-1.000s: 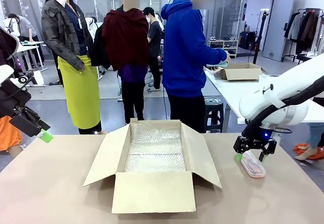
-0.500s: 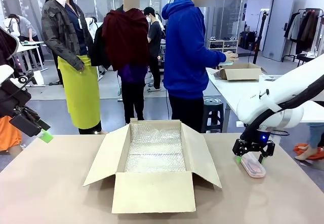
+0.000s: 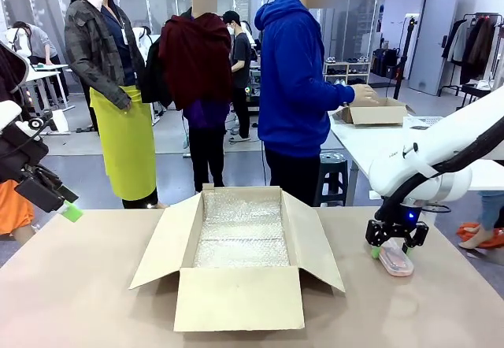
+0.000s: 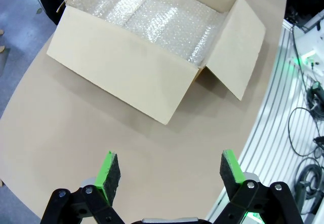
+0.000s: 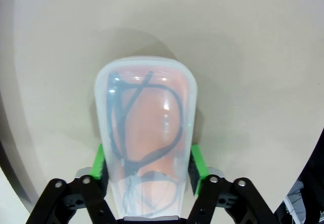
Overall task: Pack the glasses set securely to prepare it for shipping.
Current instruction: Place the Glasses case inside the Package Box.
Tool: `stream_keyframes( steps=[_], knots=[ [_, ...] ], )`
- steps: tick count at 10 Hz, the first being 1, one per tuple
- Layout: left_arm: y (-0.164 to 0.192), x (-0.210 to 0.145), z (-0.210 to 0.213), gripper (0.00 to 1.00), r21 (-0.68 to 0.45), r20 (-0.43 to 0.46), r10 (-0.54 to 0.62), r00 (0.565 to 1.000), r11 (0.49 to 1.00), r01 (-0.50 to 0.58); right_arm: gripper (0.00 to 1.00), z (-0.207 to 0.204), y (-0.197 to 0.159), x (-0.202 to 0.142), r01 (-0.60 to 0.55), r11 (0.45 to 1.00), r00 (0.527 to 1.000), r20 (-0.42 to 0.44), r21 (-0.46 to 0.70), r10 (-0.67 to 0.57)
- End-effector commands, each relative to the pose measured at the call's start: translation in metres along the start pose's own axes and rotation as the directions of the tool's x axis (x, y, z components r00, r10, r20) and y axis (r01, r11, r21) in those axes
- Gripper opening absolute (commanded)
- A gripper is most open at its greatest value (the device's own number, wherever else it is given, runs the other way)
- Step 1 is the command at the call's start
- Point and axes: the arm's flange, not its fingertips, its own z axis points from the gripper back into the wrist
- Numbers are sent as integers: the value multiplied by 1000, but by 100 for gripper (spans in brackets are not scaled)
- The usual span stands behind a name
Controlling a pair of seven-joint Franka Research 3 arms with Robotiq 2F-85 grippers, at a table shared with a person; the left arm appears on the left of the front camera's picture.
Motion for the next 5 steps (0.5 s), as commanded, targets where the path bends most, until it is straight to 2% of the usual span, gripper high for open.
stream_keyframes(
  steps=[1,2,3,5],
  knots=[
    [1,-1,3,100,-23,15,-19,1000,1000,19,54,3,3,2,26,999,1000,1,-26,-26],
    [1,-1,3,100,-23,15,-19,1000,1000,19,50,5,3,1,26,999,1000,-2,-25,-26],
    [1,-1,3,100,-23,15,-19,1000,1000,19,34,12,4,-2,20,999,1000,6,-25,-20],
    [1,-1,3,100,-23,15,-19,1000,1000,19,34,50,14,-19,-43,998,998,35,-40,44]
  ],
)
